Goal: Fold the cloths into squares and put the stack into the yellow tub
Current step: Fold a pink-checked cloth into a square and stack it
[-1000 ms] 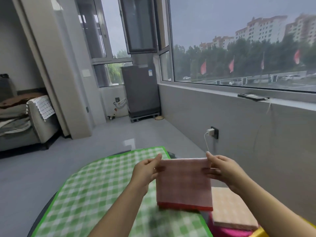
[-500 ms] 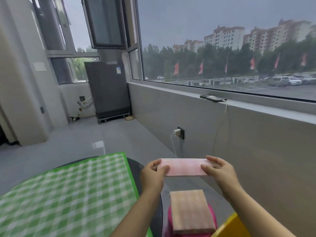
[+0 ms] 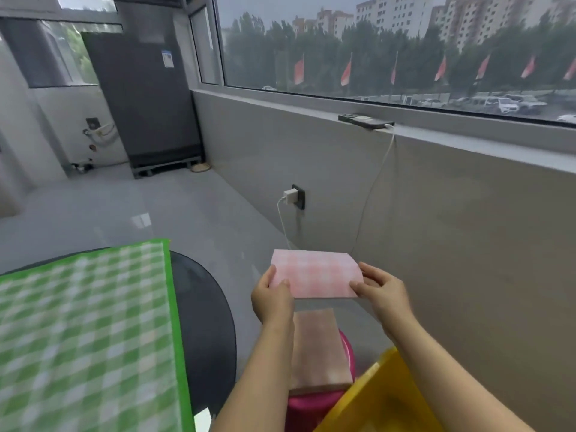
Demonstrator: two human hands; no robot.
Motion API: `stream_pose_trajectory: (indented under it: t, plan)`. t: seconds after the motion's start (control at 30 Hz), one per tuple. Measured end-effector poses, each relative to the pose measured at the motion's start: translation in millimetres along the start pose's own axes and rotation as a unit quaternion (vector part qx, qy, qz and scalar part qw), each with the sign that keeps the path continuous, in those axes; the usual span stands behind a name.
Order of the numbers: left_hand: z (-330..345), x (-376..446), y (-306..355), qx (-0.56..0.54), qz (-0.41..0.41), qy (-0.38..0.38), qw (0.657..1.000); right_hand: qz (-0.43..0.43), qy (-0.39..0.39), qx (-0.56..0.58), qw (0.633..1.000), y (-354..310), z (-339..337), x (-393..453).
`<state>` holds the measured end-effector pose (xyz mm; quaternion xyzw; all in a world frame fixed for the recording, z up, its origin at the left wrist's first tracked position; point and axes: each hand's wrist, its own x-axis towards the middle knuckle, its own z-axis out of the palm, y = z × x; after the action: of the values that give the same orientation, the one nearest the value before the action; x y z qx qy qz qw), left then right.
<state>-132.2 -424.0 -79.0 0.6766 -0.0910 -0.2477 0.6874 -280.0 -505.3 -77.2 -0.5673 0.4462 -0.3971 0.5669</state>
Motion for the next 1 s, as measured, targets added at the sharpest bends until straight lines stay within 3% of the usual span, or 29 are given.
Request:
stream_pose_trajectory:
  t: [0.17, 0.37, 1.0]
  plan:
    - [-6, 6, -70, 0.02, -0.017, 0.049, 0.998, 0.039, -0.024, -0.01, 0.999, 74, 7, 9]
    - [-37, -2, -150, 0.127, -0.086, 0.029, 0.988, 0.107, -0.039, -0.093, 0.989, 162, 8, -2]
    - [-57, 4, -173, 0.285, 0.001, -0.038, 0.958, 0.051, -0.024, -0.27, 0.961, 183, 22, -11]
